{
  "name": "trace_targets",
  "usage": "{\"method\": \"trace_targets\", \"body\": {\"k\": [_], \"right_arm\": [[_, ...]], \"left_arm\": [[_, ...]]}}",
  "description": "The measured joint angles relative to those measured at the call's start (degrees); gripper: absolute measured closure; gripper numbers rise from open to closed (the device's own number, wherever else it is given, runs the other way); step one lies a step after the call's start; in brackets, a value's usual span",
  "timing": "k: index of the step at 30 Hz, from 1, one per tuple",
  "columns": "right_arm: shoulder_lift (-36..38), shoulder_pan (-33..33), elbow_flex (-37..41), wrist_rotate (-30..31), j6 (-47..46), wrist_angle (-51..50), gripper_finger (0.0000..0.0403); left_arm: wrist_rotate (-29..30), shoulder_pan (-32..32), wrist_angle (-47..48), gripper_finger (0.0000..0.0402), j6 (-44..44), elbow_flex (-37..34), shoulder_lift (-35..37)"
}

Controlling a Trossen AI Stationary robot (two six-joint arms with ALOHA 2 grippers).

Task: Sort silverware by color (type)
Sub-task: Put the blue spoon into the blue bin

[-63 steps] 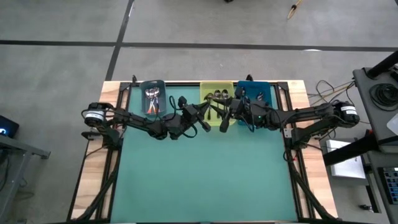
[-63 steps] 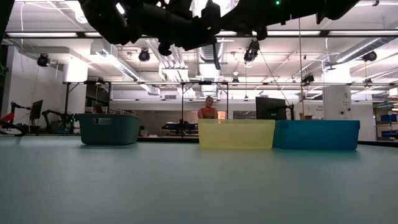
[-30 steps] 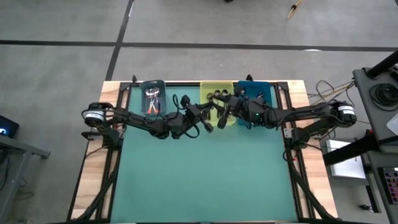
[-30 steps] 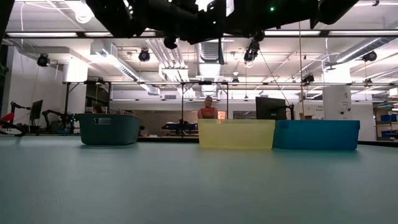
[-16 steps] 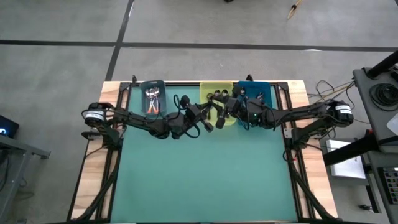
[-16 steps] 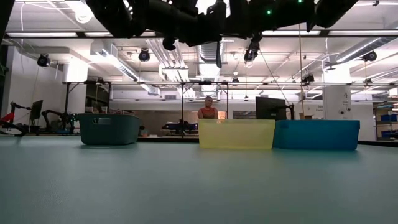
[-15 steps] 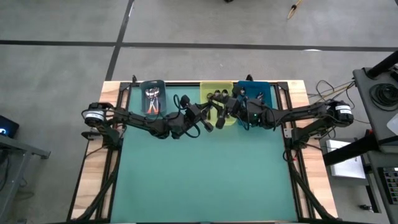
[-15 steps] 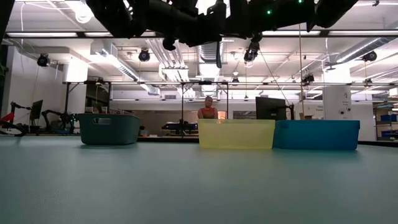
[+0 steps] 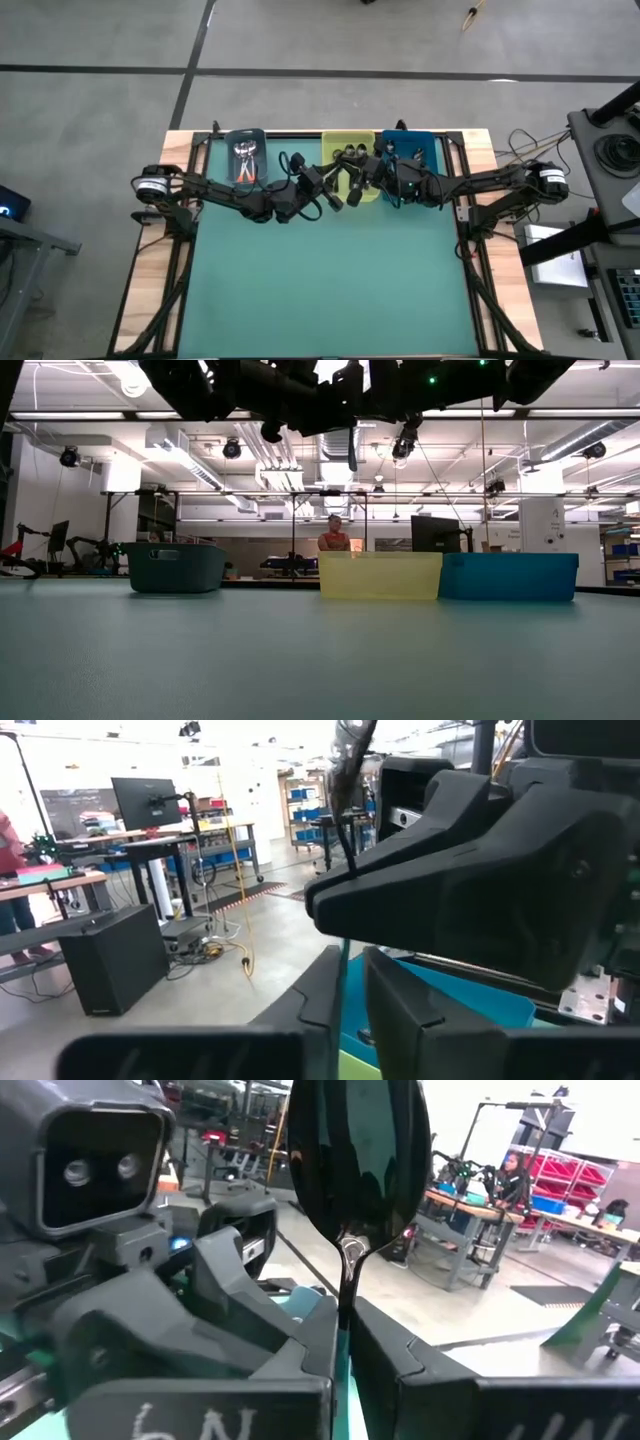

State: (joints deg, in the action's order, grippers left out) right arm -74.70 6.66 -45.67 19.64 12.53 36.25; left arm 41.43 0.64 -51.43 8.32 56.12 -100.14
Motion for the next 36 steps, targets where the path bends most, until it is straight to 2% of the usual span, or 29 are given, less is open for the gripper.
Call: {"method": "trace_targets", "body": {"k": [9,13,18,24,26,29,33,36], "right_arm": [[0.79,0.31,-0.50,1.18,-0.99,-3.03,0.0393],[1.22,1.75,-4.67,4.36,-2.57,-14.06,0.0393],[1.14,5.17,-12.63,4.45,-4.75,-30.88,0.0393],[1.09,13.58,-23.26,4.14,-10.58,-52.44,0.0393],[1.09,17.55,-26.51,1.28,-13.56,-59.68,0.0394],[1.09,24.54,-30.05,-7.29,-19.41,-68.88,0.0393],[1.09,33.56,-30.94,-18.62,-24.74,-75.23,0.0392],[0.85,38.76,-30.00,-23.39,-26.31,-79.16,0.0392]], "left_arm": [[0.06,0.02,4.41,0.0269,0.54,0.00,1.09],[0.05,0.02,6.43,0.0241,2.15,-0.35,1.92],[0.06,0.02,9.90,0.0228,2.18,-2.41,4.61],[2.03,-0.29,10.02,0.0228,2.19,-10.41,12.34],[2.91,-0.87,9.95,0.0228,2.31,-13.61,15.64],[3.15,-2.11,9.87,0.0228,3.21,-17.65,20.45],[3.21,-4.16,8.54,0.0228,5.35,-21.16,26.15],[3.19,-5.21,8.48,0.0228,7.19,-22.61,29.41]]}}
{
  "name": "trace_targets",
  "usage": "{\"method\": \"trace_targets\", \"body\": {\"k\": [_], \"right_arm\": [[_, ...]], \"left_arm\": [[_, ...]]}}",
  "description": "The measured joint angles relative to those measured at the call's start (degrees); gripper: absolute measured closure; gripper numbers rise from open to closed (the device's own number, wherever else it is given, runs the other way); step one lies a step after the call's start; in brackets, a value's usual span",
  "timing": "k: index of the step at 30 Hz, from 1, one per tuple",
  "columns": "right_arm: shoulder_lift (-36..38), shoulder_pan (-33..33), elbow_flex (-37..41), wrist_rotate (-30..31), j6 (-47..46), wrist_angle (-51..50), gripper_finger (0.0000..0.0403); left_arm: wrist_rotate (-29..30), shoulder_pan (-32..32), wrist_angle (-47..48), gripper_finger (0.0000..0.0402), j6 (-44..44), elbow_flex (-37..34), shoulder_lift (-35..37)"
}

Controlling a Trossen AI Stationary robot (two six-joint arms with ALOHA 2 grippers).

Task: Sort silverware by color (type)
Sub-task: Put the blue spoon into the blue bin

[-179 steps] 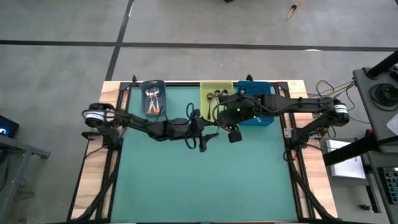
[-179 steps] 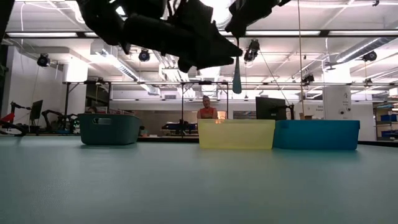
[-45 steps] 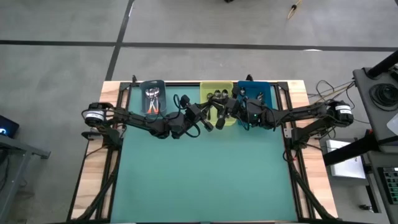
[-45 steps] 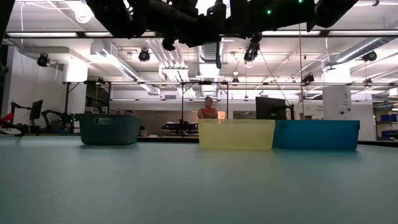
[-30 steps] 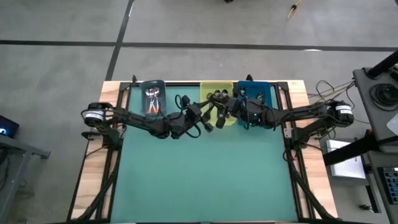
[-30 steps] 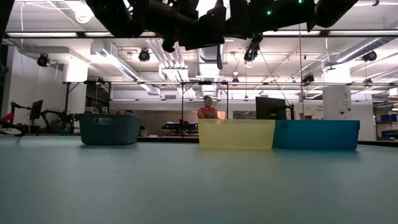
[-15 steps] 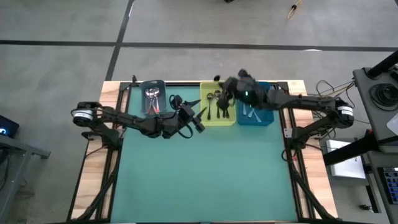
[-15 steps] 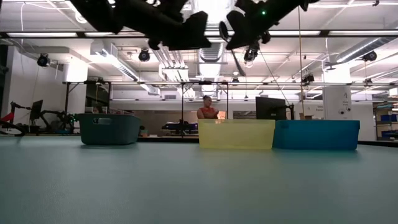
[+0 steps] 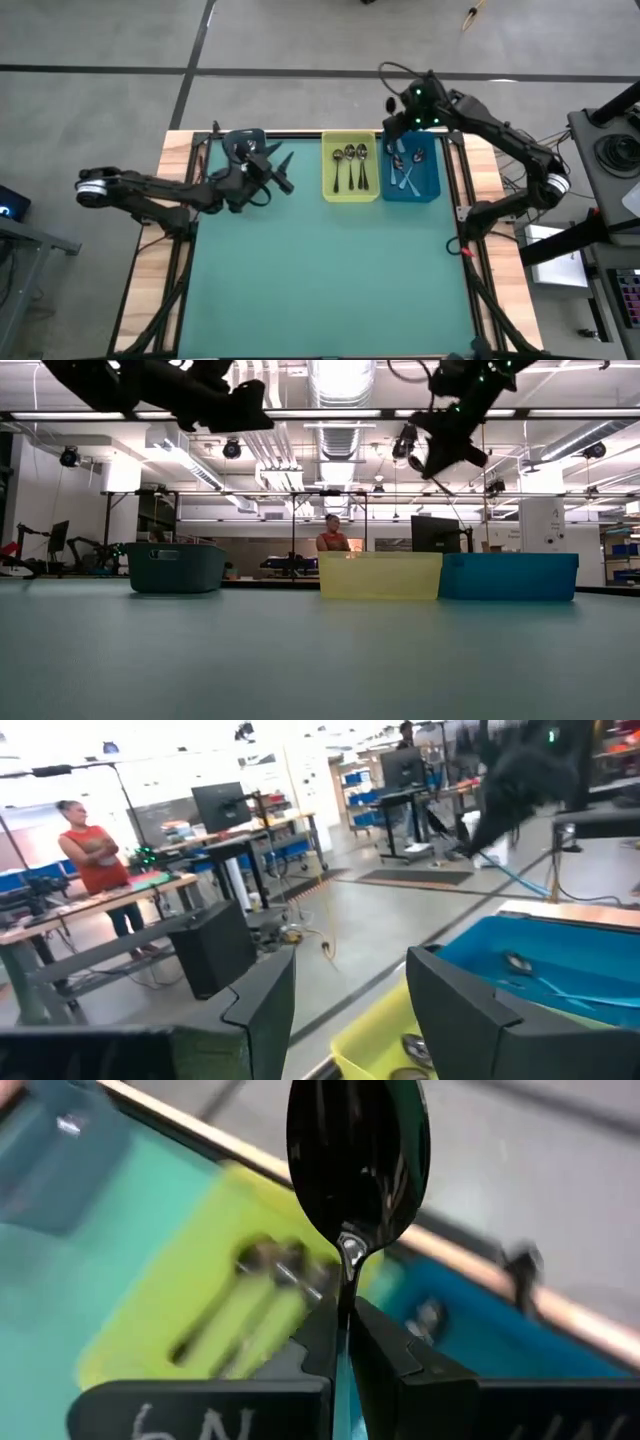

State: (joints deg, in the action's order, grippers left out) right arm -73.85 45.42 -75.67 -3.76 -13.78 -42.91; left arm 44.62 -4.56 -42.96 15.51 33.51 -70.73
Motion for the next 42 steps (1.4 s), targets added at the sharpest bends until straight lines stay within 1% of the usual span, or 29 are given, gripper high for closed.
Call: {"method": "trace_targets", "body": {"k": [4,10,15,19,23,30,35,38,42], "right_arm": [[-1.49,4.71,0.63,-1.00,-1.38,-6.56,0.0392],[-6.50,6.83,0.45,-1.65,-4.62,-12.78,0.0391],[-12.49,7.88,0.23,-5.91,-5.85,-15.09,0.0391],[-16.71,8.80,0.23,-7.30,-6.64,-15.77,0.0391],[-19.48,9.46,0.25,-7.29,-7.40,-16.94,0.0391],[-19.97,9.76,1.18,-6.51,-12.20,-18.46,0.0390],[-19.47,9.87,1.27,-4.55,-15.86,-18.28,0.0390],[-19.59,9.87,1.71,-2.19,-18.48,-18.19,0.0390],[-20.00,9.87,3.17,-2.05,-19.57,-17.64,0.0390]], "left_arm": [[-0.06,-0.26,0.04,0.0228,0.50,-1.84,2.82],[-0.13,-0.20,0.28,0.0228,0.09,-2.94,3.91],[-0.18,0.26,3.73,0.0228,0.38,-2.73,4.14],[-0.18,0.31,3.80,0.0228,0.35,-2.75,4.34],[-0.18,0.33,5.53,0.0228,0.35,-2.81,4.72],[-0.15,0.33,6.92,0.0228,0.48,-2.81,4.80],[-0.13,0.33,7.53,0.0228,0.49,-2.88,4.83],[-0.13,0.33,8.13,0.0228,0.50,-2.92,4.84],[-0.13,0.39,8.51,0.0228,0.47,-2.92,4.84]]}}
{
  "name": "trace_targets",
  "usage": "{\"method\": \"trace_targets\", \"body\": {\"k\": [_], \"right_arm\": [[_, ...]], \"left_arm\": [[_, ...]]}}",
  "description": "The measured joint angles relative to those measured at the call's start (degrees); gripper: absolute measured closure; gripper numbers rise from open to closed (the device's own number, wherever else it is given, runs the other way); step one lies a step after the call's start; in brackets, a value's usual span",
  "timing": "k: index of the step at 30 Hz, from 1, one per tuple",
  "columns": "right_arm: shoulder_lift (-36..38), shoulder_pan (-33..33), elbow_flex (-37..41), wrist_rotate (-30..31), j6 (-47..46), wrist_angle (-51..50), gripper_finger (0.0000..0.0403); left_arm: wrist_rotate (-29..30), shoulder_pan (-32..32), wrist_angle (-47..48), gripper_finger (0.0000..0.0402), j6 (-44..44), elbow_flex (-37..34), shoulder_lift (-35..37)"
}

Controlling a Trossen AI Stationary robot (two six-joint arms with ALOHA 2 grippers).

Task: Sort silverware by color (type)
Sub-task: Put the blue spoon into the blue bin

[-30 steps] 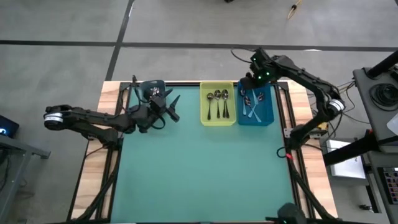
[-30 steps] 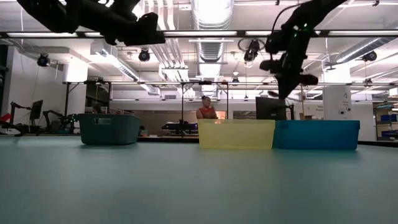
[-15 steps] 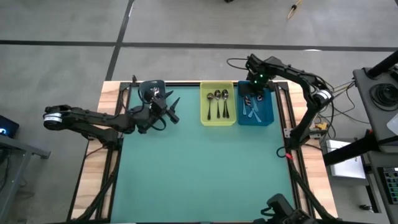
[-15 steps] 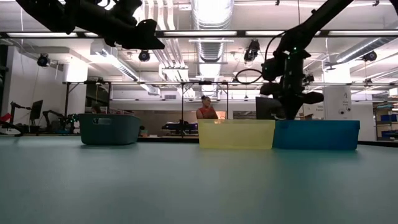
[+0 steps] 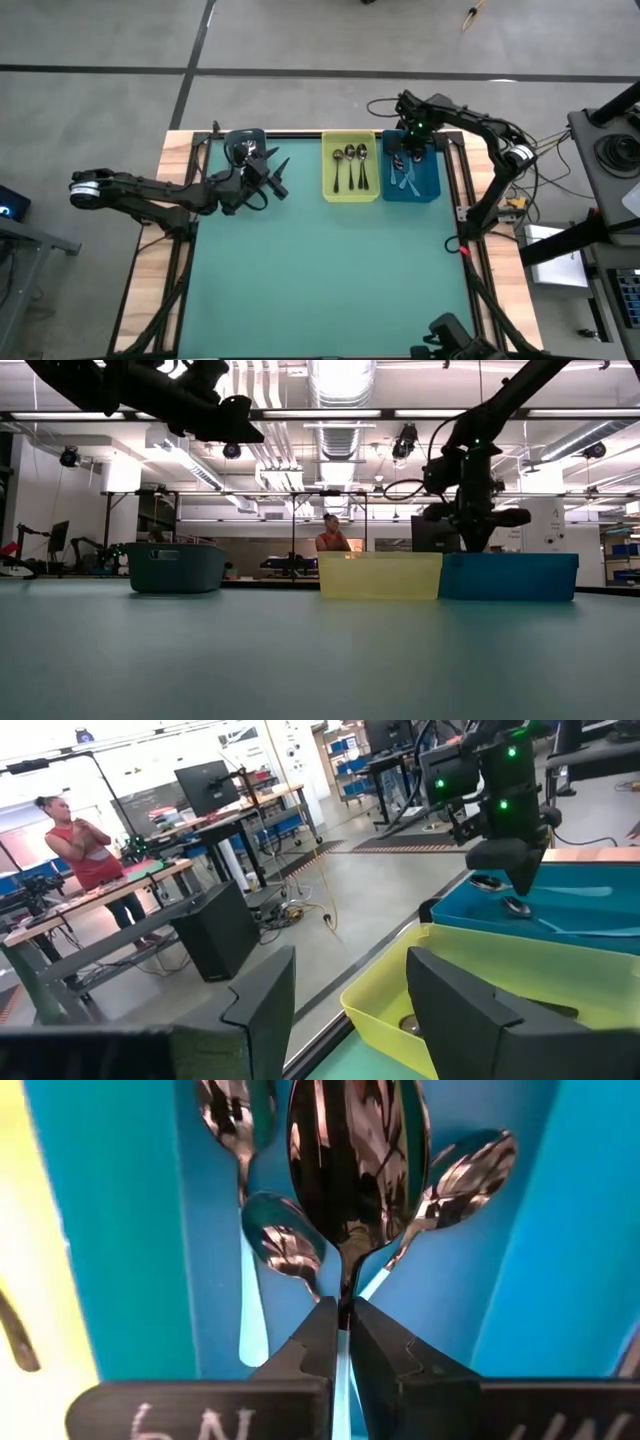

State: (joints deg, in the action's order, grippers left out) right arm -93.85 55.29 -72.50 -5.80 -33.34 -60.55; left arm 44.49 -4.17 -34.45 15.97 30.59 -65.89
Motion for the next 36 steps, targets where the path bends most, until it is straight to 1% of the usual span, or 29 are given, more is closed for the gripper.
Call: {"method": "trace_targets", "body": {"k": [6,13,17,31,36], "right_arm": [[-0.01,0.26,4.42,-0.01,-0.87,2.31,0.0390],[0.01,0.26,9.15,-0.09,-2.81,10.69,0.0390],[0.01,0.26,10.99,-0.05,-3.13,12.71,0.0390],[0.01,0.23,12.78,0.06,-3.10,15.17,0.0390],[0.01,0.11,12.78,2.03,-3.30,15.34,0.0390]], "left_arm": [[0.02,0.00,0.41,0.0228,-0.38,0.00,0.00],[0.02,0.00,0.39,0.0228,-0.40,0.00,0.00],[0.02,0.00,0.36,0.0228,-0.40,0.00,0.00],[0.02,0.00,0.24,0.0228,-0.40,0.00,-0.01],[0.02,0.00,0.23,0.0228,-0.40,0.00,-0.02]]}}
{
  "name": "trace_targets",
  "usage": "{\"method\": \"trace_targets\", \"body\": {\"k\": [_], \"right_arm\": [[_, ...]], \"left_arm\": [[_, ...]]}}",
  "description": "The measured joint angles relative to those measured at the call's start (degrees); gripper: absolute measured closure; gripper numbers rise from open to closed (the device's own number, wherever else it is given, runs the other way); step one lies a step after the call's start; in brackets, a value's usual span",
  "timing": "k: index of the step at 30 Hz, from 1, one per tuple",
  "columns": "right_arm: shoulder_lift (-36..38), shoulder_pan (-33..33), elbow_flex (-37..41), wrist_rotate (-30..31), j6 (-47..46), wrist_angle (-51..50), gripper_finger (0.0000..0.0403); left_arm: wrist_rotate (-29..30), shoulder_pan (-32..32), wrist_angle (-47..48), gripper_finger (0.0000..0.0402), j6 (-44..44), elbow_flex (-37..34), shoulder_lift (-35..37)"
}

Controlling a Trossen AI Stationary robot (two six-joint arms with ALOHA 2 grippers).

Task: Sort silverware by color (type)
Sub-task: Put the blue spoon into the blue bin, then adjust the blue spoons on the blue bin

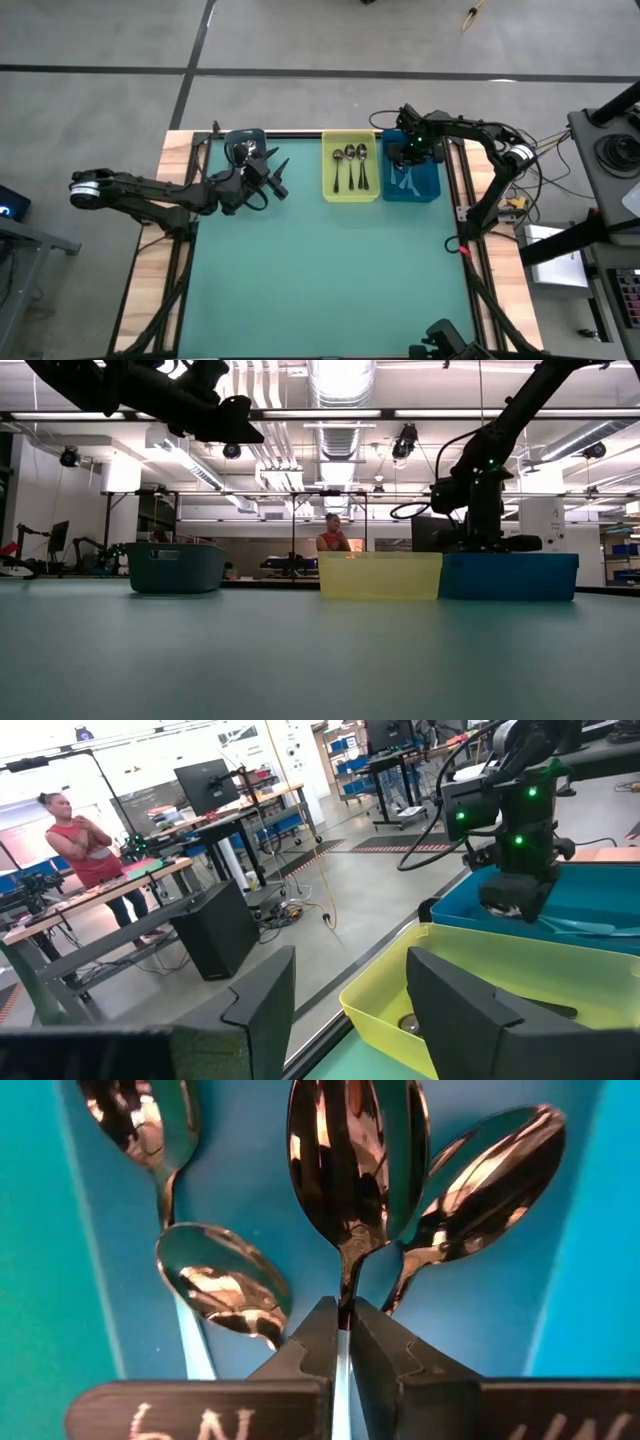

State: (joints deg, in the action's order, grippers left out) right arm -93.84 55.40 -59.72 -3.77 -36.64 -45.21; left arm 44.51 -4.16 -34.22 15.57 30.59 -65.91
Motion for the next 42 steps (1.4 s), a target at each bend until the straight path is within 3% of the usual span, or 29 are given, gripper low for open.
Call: {"method": "trace_targets", "body": {"k": [11,28,36,42], "right_arm": [[0.00,0.00,0.00,0.90,0.06,0.61,0.0385],[0.13,0.00,-0.19,0.90,0.52,0.38,0.0277],[0.76,0.00,-3.96,1.31,4.21,-2.80,0.0283],[2.59,0.00,-5.62,5.52,11.73,-6.84,0.0302]], "left_arm": [[0.00,0.00,0.00,0.0228,0.00,0.00,0.00],[0.00,0.00,0.39,0.0228,0.02,0.00,0.00],[0.00,0.00,0.50,0.0228,0.02,0.00,0.00],[-0.01,0.00,0.45,0.0228,0.02,0.00,0.00]]}}
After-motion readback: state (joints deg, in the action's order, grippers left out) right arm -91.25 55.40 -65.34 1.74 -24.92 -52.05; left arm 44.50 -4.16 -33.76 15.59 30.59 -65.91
